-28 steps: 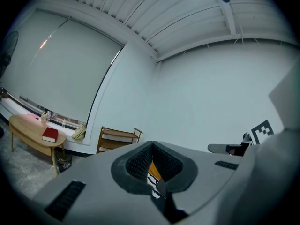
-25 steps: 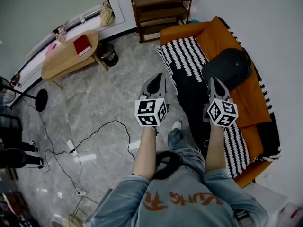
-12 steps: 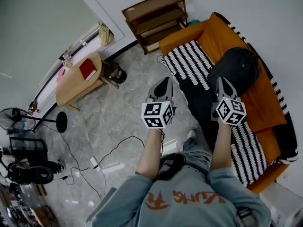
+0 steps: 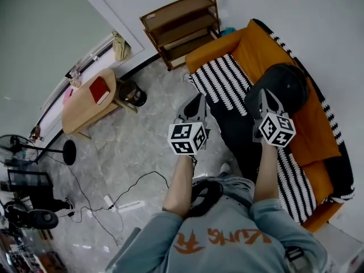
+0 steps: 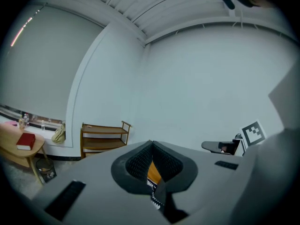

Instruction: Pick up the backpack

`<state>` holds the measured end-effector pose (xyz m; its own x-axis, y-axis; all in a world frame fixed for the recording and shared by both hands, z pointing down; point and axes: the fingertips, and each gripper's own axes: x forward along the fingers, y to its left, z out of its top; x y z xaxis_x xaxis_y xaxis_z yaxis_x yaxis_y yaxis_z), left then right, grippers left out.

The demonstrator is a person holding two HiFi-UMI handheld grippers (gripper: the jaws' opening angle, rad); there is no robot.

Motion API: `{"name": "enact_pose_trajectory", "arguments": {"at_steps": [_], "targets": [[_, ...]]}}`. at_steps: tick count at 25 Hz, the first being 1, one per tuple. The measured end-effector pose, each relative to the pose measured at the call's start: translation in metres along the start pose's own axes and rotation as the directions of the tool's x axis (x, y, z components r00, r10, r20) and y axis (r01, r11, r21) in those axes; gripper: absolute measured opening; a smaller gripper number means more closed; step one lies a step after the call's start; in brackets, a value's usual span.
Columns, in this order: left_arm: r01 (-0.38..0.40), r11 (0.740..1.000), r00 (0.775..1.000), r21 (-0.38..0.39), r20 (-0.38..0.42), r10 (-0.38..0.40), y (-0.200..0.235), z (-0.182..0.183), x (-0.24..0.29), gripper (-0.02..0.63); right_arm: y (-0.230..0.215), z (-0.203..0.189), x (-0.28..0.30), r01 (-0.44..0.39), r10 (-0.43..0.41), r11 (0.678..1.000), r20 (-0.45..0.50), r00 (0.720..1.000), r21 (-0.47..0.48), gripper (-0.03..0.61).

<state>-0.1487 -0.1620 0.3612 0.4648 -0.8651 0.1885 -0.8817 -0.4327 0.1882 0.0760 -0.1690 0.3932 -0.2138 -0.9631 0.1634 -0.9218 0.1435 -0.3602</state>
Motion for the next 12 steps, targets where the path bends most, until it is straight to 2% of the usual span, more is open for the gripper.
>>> {"name": "enact_pose_trajectory", "arguments": {"at_steps": [6, 12], "targets": [[-0.033, 0.999, 0.999, -0.027, 0.036, 0.034, 0.013, 0.007, 0.001, 0.02, 0.041, -0.002, 0.025, -0.102, 0.1, 0.994, -0.028, 0.995, -0.047, -0.002], [-0.059, 0.997, 0.998, -0.05, 0.014, 0.06, 0.031, -0.001, 0.004, 0.02, 0.047, -0.004, 0.032, -0.11, 0.107, 0.992, -0.047, 0.993, -0.068, -0.002]]}}
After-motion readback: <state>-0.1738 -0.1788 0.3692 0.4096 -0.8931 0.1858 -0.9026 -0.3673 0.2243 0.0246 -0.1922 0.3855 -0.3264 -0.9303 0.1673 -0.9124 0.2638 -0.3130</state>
